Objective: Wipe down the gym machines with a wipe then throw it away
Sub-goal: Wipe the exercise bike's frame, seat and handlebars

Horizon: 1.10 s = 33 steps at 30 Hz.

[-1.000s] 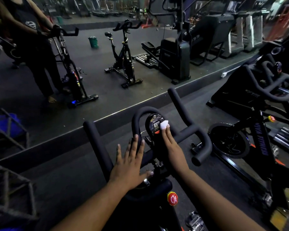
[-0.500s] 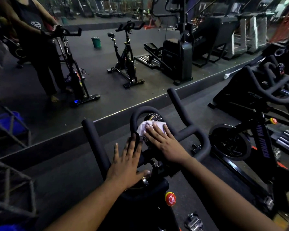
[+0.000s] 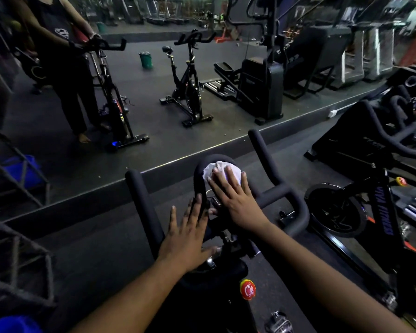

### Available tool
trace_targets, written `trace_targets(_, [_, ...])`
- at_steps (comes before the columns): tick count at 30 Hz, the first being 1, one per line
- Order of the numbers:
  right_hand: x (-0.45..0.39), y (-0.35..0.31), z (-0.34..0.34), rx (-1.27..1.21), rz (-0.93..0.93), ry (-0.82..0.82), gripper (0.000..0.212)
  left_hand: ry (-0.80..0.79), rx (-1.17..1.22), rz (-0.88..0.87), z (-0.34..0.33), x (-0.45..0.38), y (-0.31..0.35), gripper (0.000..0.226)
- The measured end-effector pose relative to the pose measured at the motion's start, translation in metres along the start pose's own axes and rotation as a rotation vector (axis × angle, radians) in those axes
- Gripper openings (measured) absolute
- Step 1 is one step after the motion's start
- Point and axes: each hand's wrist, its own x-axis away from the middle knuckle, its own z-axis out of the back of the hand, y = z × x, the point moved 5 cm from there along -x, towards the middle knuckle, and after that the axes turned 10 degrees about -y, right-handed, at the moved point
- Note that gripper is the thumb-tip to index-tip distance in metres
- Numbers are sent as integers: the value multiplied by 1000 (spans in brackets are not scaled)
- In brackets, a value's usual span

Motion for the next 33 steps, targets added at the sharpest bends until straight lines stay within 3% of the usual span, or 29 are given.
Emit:
trace_targets(2, [5, 8, 4, 12, 38, 2, 70, 17, 9, -3, 0, -1, 0, 115])
trace_targets(5, [0, 19, 13, -134, -51, -2, 68, 12, 21, -7, 0, 0, -1, 117])
trace_targets(9, [5, 8, 20, -259, -133, 121, 68, 22, 28, -12, 4, 3, -1, 117])
trace_targets(14, [28, 8, 12, -584, -446, 245, 73, 27, 50, -20, 5, 4, -1, 117])
trace_targets(19, [53, 16, 13, -698, -477, 129, 63, 56, 62, 0, 4, 4, -2, 118])
trace_targets(25, [33, -10, 62, -635, -303, 276, 52, 147, 186, 67, 8, 3, -10, 127])
trace_targets(30, [-53, -47, 40, -311, -35, 10, 58, 214, 173, 204, 7, 8, -17, 143])
trace_targets(33, [-61, -58, 6, -46, -2, -121, 54, 224, 173, 321, 6, 11, -21, 147])
